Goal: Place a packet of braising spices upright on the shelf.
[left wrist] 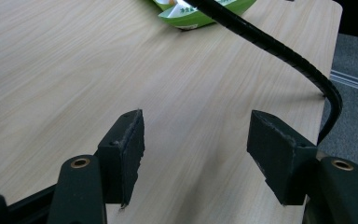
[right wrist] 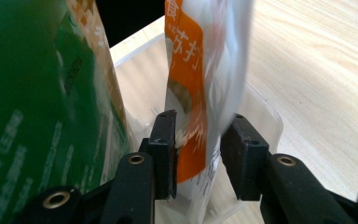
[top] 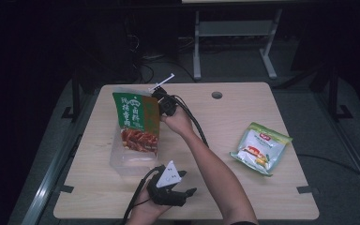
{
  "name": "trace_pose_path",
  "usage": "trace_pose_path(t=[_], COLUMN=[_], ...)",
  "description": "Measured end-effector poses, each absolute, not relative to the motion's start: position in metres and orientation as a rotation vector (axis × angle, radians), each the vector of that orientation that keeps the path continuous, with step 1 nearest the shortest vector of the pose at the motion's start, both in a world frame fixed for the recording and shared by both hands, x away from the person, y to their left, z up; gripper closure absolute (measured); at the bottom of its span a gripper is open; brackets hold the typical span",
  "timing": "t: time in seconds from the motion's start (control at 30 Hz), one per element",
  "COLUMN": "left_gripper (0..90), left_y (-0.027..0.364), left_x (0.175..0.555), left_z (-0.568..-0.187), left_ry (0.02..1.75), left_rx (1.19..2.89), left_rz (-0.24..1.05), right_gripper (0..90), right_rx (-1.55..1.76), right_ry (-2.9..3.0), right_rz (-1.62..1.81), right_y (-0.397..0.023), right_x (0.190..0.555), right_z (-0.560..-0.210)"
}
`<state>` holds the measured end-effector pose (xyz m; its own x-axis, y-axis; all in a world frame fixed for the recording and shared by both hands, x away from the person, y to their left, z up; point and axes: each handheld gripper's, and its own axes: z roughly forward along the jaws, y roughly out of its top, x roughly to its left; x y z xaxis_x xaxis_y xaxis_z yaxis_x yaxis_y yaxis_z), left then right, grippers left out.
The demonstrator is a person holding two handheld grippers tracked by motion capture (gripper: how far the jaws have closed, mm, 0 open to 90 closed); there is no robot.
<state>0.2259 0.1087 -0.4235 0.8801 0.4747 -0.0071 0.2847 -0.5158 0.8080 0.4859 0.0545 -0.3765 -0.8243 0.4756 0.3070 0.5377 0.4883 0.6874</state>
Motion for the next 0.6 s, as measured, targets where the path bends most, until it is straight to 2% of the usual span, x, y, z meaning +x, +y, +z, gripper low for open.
trace_pose_path(t=[0.07,0.1,0.27,0.3,0.37,0.5,0.6], left_gripper=[36.0,36.0,36.0,36.0,36.0,35.9,35.8], left_y=[0.109,0.109,0.109,0.109,0.109,0.108,0.107], left_x=[0.226,0.226,0.226,0.226,0.226,0.228,0.229], left_z=[-0.423,-0.423,-0.423,-0.423,-0.423,-0.422,-0.421], left_ry=[0.546,0.547,0.543,0.543,0.546,0.556,0.556], left_rx=[2.144,2.143,2.144,2.144,2.14,2.133,2.134], left_rz=[0.268,0.268,0.27,0.268,0.264,0.259,0.259], right_gripper=[75.4,86.9,89.5,89.0,75.6,63.2,57.2], right_rx=[-0.889,-0.889,-0.899,-0.912,-0.908,-0.916,-0.93], right_ry=[-2.638,-2.653,-2.689,-2.679,-2.677,-2.685,-2.674], right_rz=[-1.267,-1.264,-1.255,-1.253,-1.263,-1.283,-1.284], right_y=[0.053,0.053,0.056,0.056,0.054,0.038,0.022], right_x=[0.484,0.481,0.479,0.479,0.479,0.474,0.471], right_z=[-0.376,-0.375,-0.376,-0.377,-0.375,-0.366,-0.361])
